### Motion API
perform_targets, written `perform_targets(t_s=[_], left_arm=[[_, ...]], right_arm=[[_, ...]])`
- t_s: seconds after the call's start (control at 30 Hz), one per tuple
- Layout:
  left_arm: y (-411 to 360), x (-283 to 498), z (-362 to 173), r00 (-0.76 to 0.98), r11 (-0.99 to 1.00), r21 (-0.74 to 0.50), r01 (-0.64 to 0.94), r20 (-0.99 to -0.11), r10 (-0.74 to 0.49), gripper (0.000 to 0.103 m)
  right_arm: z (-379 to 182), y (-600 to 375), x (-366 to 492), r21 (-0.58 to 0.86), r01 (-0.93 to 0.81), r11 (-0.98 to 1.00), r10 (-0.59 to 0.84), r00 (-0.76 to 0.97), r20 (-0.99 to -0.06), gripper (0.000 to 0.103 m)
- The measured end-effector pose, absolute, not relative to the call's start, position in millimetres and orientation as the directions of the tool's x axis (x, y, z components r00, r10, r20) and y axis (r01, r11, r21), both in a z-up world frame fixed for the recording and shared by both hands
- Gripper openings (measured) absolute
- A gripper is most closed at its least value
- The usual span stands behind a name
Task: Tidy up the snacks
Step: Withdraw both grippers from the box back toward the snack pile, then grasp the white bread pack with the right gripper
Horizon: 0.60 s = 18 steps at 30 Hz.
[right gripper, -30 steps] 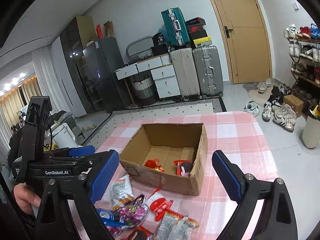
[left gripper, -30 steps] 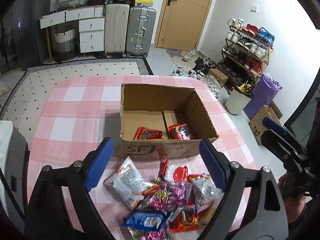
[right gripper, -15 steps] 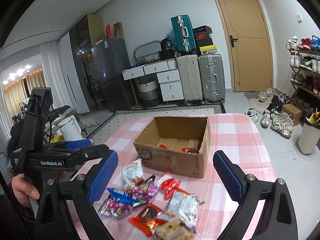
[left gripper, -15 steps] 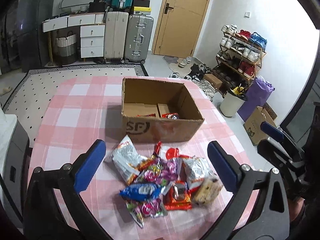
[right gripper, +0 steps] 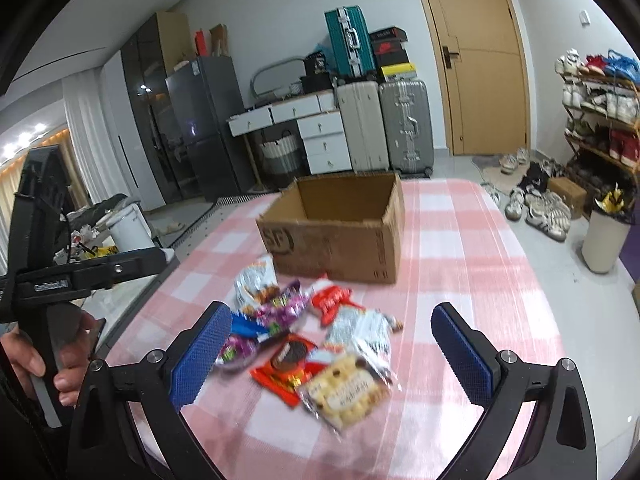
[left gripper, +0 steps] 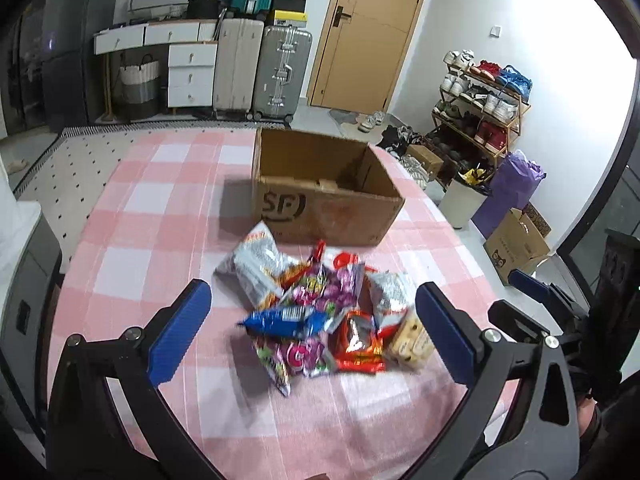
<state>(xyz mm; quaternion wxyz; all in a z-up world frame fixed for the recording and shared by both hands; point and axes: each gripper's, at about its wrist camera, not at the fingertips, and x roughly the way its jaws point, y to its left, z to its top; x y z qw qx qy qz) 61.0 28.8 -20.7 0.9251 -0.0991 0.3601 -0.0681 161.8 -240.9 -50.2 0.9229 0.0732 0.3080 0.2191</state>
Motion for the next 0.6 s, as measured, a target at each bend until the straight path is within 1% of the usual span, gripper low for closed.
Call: perform_targets(t_s=[0.3,0.6], left_arm=[[33.2,55.3,-56.6,0.698,0.966,-0.257,0.022,-0.688,-0.198,0.102],[34.6,59.2,-75.7,0.682,0.964,-0.267,0.018,-0.702,-0.207,0.102]], right_arm=[[-87.0,-241.9,164.4,0.295,-0.322,0.9,0.437,0.665,-0.606,0.102],[-128.3,-242.6,179.3,0.363,-0.272,0.891,0.453,0.596,-0.663,0.102]])
